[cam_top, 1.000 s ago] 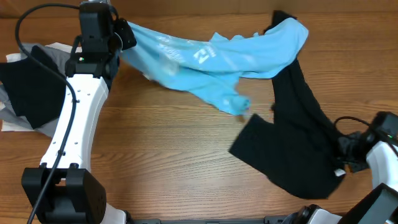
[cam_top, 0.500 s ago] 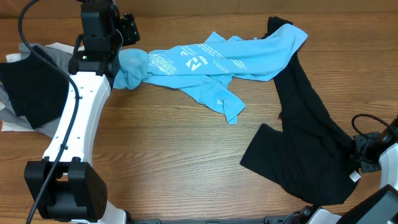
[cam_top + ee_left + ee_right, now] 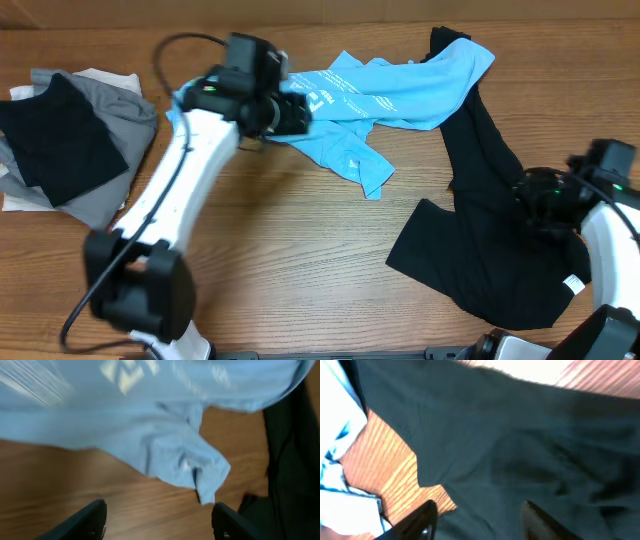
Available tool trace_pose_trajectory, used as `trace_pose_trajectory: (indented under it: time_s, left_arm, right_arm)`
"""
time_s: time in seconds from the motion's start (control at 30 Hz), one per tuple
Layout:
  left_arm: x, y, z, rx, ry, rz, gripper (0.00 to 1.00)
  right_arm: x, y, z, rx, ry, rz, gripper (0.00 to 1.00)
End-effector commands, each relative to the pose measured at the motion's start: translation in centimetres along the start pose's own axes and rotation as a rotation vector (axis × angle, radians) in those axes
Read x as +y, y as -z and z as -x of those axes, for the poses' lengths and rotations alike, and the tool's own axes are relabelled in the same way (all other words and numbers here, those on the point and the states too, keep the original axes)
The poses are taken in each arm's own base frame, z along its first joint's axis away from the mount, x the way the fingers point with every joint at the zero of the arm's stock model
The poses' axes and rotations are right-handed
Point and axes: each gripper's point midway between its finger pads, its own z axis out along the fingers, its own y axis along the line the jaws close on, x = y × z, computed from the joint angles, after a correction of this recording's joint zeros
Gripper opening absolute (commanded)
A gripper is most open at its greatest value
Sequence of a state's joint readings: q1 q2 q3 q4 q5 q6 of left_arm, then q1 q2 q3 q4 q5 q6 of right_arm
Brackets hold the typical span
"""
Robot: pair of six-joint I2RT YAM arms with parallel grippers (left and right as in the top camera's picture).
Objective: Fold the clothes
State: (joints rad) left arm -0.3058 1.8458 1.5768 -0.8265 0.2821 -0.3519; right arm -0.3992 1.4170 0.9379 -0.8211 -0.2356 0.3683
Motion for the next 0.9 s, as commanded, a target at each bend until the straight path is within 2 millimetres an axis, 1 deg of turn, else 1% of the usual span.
trace_pose_trajectory:
  time_s: [0.0,0.1,0.17,0.23,0.27,0.3,0.37,0.4,0.43,0.5,0.57,0.67,0.7,0.73,0.8,0.83,0.87]
  left_arm:
    - [-0.8,-6.0,-3.9,0.178,0.138,-0.006,0.69]
    - [-0.9,-9.6,-6.0,0.254,0.161,0.015,0.69]
    - [-0.8,-12.3,-7.3,0.292,0.181,0.031,0.66]
    - [-0.5,-13.7,-7.8,0.303,0.196,0.038,0.66]
    - [-0.3,-14.7,-8.0,0.304,0.214,0.041,0.63]
    - [-0.3,-15.1,-7.8,0.298,0.216,0.038,0.58]
    - [-0.2,-15.5,-7.5,0.283,0.211,0.034,0.27]
    - [-0.3,-15.5,-7.4,0.279,0.209,0.032,0.15]
    - [-0.2,-15.5,-7.4,0.275,0.209,0.035,0.04]
    - [0.1,-15.5,-7.3,0.276,0.215,0.041,0.04]
    - [0.8,-15.0,-8.1,0.314,0.237,0.065,0.04]
    - [2.5,-12.6,-10.4,0.426,0.245,0.13,0.04]
    - [3.2,-11.5,-11.3,0.469,0.232,0.157,0.04]
    - [4.5,-9.8,-12.3,0.521,0.221,0.215,0.04]
    - [7.7,-6.2,-13.9,0.604,0.185,0.374,0.04]
    - [9.3,-4.1,-14.4,0.638,0.164,0.459,0.04]
    - [9.9,-3.2,-14.6,0.65,0.158,0.493,0.04]
  right_arm:
    - [1.1,0.3,0.4,-0.041,0.081,-0.036,0.6]
    - [1.2,-0.3,0.1,-0.021,0.091,-0.041,0.62]
    - [1.0,-0.8,-0.1,-0.004,0.086,-0.05,0.62]
    - [0.8,-1.2,-0.2,0.01,0.083,-0.057,0.62]
    - [0.6,-1.6,-0.4,0.023,0.08,-0.063,0.62]
    - [0.5,-1.8,-0.4,0.03,0.078,-0.067,0.62]
    - [0.4,-2.1,-0.5,0.038,0.076,-0.071,0.62]
    - [0.5,-2.1,-0.4,0.037,0.077,-0.07,0.62]
    - [0.5,-2.2,-0.3,0.033,0.078,-0.069,0.62]
    - [0.6,-2.2,-0.1,0.024,0.08,-0.065,0.62]
    - [0.5,-2.2,0.1,0.016,0.082,-0.071,0.61]
    - [0.0,-2.3,0.1,0.015,0.091,-0.097,0.57]
    - [-0.1,-2.5,0.0,0.023,0.089,-0.1,0.56]
    - [-0.3,-2.9,-0.2,0.039,0.092,-0.107,0.55]
    - [-0.6,-3.9,-0.8,0.083,0.106,-0.115,0.55]
    - [-0.7,-4.5,-1.1,0.109,0.11,-0.109,0.55]
    - [-0.7,-4.8,-1.2,0.121,0.111,-0.105,0.54]
